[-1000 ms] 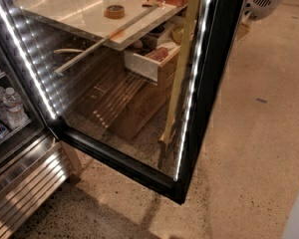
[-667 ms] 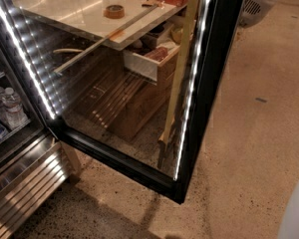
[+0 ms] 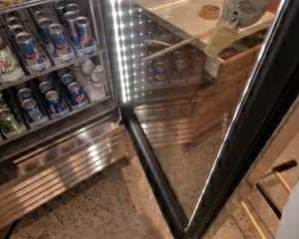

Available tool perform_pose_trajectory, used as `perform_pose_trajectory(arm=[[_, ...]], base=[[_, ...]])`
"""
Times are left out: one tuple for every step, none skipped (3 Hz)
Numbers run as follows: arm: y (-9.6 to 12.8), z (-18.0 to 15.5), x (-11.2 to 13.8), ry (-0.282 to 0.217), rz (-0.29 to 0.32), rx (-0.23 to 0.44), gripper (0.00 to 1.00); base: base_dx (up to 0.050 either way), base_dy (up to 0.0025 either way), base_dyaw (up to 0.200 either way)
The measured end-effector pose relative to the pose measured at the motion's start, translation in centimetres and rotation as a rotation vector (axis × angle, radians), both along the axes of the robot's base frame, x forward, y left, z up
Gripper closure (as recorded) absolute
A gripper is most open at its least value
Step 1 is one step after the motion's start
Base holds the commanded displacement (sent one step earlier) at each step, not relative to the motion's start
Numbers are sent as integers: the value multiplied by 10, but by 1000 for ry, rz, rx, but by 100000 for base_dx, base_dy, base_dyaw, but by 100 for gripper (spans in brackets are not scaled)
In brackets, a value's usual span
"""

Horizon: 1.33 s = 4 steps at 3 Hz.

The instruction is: Close right fridge door

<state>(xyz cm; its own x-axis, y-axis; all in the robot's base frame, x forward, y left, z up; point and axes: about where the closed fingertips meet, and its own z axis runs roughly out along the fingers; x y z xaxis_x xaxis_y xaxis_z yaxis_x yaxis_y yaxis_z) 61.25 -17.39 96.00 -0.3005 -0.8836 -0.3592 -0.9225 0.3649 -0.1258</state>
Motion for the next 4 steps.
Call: perform_pose_trajectory(arm=[[0, 0, 0, 0, 0, 0, 100], [0, 0, 0, 0, 0, 0, 100], [0, 0, 0, 0, 0, 0, 100], [0, 0, 0, 0, 0, 0, 100]], base=[[-35, 46, 18079], [4, -6, 18660], [10, -14, 18750], [-16, 22, 18345]])
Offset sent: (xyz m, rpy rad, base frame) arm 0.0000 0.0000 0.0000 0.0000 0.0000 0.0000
